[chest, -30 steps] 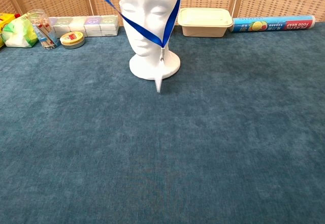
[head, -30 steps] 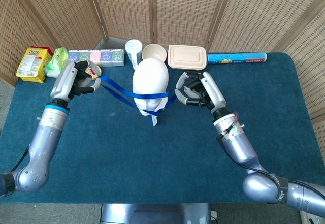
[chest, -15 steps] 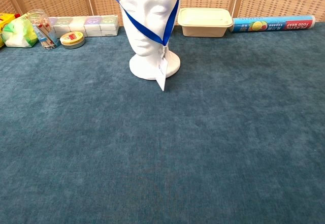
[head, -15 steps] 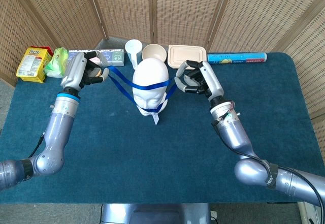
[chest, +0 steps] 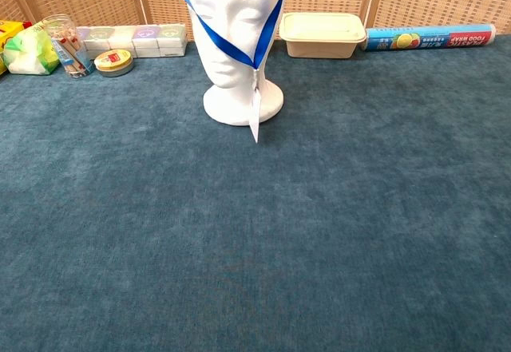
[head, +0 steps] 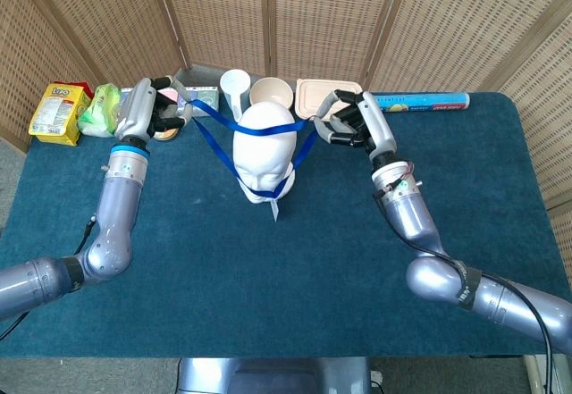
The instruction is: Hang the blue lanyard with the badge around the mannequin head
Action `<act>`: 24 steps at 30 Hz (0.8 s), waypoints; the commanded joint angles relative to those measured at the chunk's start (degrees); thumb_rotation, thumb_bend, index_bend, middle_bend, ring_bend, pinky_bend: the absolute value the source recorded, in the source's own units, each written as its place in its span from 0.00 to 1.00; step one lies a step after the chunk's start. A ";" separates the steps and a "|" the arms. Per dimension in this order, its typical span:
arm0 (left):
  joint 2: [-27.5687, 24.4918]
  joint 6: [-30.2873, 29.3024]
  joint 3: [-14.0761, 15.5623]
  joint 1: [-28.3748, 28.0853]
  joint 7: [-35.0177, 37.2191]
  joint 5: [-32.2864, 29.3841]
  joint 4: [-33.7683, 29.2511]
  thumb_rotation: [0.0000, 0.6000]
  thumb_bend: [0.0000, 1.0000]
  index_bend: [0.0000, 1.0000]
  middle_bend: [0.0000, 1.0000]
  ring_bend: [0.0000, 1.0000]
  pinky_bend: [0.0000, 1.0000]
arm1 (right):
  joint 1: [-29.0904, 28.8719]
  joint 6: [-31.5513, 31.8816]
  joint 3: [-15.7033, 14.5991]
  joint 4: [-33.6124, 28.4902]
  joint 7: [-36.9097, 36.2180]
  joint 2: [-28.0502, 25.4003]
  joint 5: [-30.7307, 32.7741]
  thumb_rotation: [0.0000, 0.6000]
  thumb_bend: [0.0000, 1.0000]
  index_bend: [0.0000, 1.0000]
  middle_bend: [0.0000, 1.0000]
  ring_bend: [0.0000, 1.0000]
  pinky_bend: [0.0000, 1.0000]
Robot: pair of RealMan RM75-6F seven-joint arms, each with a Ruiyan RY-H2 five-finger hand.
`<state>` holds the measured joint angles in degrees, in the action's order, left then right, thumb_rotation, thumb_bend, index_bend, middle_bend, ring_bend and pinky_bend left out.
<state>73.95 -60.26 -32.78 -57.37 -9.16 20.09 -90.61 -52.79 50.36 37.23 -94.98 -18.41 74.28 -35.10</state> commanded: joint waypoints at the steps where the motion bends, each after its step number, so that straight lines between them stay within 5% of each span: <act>1: 1.03 1.35 -0.31 -0.71 0.38 -0.96 2.00 1.00 0.46 0.64 1.00 1.00 1.00 | -0.69 -0.87 0.10 1.62 -0.31 0.56 0.51 1.00 0.51 0.69 1.00 1.00 1.00; 24: 8.74 2.84 -3.60 -3.58 3.99 -2.79 11.60 1.00 0.45 0.64 1.00 1.00 1.00 | -4.93 -5.91 -0.23 14.55 -0.75 5.03 2.49 1.00 0.50 0.69 1.00 1.00 1.00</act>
<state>82.52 -57.44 -36.32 -60.83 -4.99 17.47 -79.23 -57.42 44.89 37.11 -80.99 -19.30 79.08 -32.92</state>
